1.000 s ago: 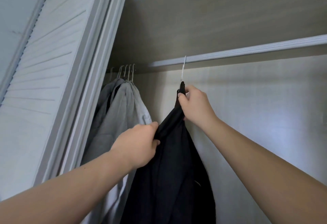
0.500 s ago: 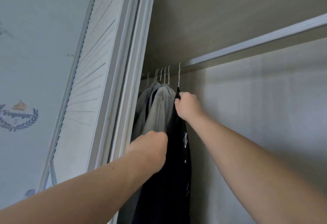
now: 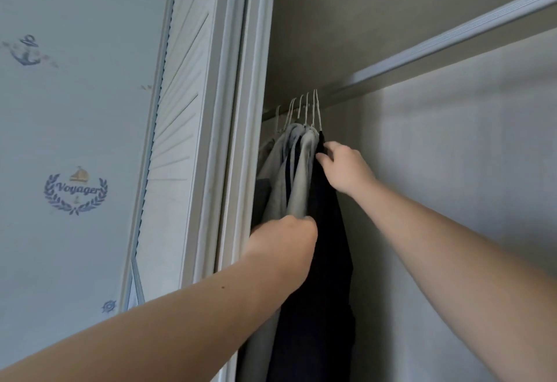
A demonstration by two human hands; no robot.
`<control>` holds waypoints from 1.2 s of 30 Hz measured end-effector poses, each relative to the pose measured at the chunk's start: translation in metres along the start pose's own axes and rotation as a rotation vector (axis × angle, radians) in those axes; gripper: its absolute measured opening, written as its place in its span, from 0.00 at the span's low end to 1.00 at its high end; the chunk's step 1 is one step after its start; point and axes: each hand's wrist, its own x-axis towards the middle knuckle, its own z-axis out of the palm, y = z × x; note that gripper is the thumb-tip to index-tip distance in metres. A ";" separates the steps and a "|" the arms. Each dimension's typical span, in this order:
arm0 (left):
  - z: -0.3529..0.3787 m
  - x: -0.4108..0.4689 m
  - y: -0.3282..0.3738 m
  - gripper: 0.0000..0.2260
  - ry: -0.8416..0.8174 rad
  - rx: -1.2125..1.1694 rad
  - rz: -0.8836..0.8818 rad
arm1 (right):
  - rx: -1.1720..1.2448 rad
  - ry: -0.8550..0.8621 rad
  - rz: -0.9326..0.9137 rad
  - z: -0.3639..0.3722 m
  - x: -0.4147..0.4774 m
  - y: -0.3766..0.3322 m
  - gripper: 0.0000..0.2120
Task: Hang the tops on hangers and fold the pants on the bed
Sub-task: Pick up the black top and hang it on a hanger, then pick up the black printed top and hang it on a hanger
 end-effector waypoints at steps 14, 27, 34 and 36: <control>-0.070 -0.185 -0.117 0.18 0.308 0.252 0.208 | -0.096 0.144 -0.346 -0.038 -0.170 -0.126 0.32; -0.205 -0.533 -0.290 0.34 0.082 0.410 -0.371 | 0.290 -0.149 -0.679 0.004 -0.394 -0.465 0.32; -0.259 -0.767 -0.321 0.34 -0.047 0.492 -0.794 | 0.566 -0.402 -0.922 0.038 -0.547 -0.636 0.33; -0.267 -0.831 -0.317 0.35 -0.079 0.510 -0.929 | 0.610 -0.451 -1.024 0.041 -0.595 -0.676 0.34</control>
